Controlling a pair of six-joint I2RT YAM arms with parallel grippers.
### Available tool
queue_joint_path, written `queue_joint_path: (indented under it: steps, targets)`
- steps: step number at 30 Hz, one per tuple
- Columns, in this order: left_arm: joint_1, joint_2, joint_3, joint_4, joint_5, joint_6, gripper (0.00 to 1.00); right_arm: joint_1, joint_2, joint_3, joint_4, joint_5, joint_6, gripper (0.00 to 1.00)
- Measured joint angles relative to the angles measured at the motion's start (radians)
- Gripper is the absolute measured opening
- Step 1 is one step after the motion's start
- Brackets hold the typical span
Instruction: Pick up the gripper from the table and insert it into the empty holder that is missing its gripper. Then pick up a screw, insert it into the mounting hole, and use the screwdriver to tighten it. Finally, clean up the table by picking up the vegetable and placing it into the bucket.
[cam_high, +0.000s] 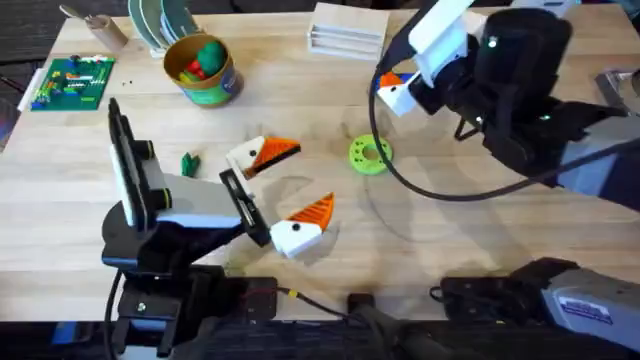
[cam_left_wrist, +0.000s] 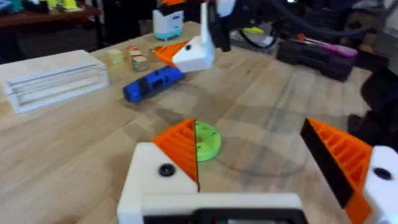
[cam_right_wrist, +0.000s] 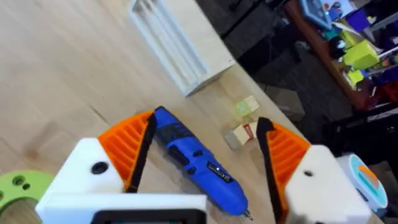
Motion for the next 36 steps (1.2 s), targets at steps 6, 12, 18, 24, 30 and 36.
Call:
queue_joint_path:
  steps: [6, 12, 18, 24, 30, 36]
  targets:
    - [0.000, 0.000, 0.142, -0.274, -0.222, -0.122, 0.992, 0.002, -0.063, 0.000, 0.000, -0.003, 0.032, 0.991]
    - [0.000, 0.142, 0.687, -0.810, -0.555, -0.177, 0.993, 0.006, -0.073, 0.000, -0.001, -0.006, 0.059, 0.992]
    - [0.000, 0.417, 1.096, -1.173, -0.825, -0.180, 0.992, 0.006, -0.073, 0.000, -0.001, -0.006, 0.084, 0.991]
    - [0.000, 0.678, 1.256, -1.257, -1.035, -0.180, 0.993, 0.006, -0.073, 0.000, -0.001, -0.006, 0.131, 0.991]
    - [0.000, 0.841, 1.258, -1.264, -1.119, -0.177, 0.993, 0.006, -0.073, 0.000, -0.001, -0.006, 0.142, 0.991]
    - [0.001, 0.980, 1.258, -1.282, -1.250, -0.168, 0.992, 0.006, -0.073, 0.000, -0.004, -0.006, 0.145, 0.991]
